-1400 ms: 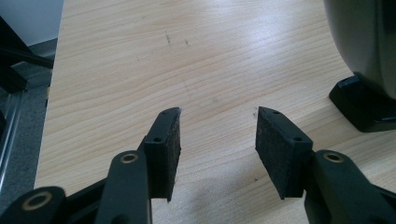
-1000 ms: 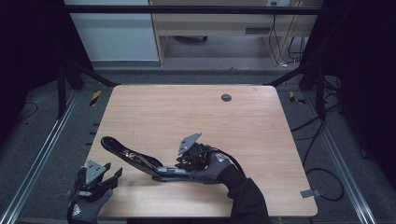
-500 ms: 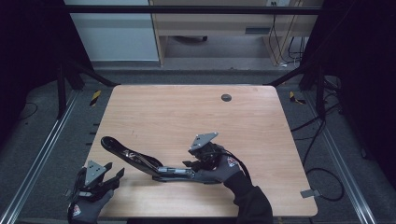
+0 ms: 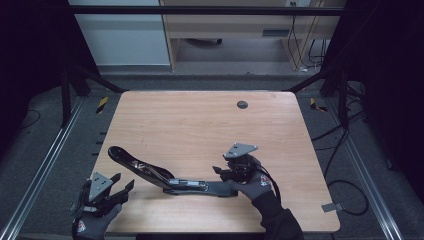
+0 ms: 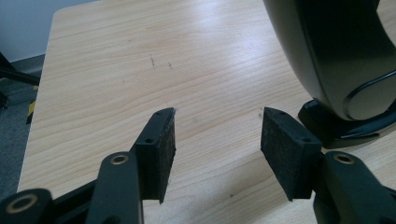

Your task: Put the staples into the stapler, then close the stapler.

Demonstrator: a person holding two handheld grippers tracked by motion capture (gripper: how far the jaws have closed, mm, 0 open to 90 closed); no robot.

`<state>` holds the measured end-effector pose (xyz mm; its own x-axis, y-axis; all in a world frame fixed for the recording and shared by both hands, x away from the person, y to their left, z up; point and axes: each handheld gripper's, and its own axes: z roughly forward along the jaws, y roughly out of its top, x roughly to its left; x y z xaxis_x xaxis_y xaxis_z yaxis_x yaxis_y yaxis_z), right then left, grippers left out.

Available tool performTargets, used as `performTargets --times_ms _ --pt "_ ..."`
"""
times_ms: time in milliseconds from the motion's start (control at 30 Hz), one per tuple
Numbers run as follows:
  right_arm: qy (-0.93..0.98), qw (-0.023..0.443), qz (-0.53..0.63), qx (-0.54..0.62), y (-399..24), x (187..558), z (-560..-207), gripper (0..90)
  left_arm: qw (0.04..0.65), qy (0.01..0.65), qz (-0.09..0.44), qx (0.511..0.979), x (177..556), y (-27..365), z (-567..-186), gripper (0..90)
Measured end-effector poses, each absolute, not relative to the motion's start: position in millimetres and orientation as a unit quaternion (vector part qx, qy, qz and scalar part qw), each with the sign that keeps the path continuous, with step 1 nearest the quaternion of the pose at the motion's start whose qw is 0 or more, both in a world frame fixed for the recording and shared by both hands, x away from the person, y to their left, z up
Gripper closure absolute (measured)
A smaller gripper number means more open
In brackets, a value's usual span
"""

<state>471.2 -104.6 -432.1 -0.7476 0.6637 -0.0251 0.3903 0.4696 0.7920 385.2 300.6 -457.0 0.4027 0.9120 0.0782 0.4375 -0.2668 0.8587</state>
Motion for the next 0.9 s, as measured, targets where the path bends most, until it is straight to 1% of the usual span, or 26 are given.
performTargets --times_ms 100,267,600,900 --pt "0.829 0.181 0.407 0.339 -114 470 -435 47.7 0.401 0.456 0.297 0.737 385 301 -456 44.0" --pt "0.807 0.188 0.411 0.379 -131 468 -440 50.0 0.408 0.454 0.294 0.736 383 301 -454 43.1" --pt "0.772 0.204 0.41 0.441 -163 458 -449 49.8 0.419 0.445 0.288 0.737 379 297 -450 39.9" --pt "0.754 0.217 0.41 0.465 -191 444 -455 48.8 0.429 0.439 0.285 0.736 374 293 -445 37.4"
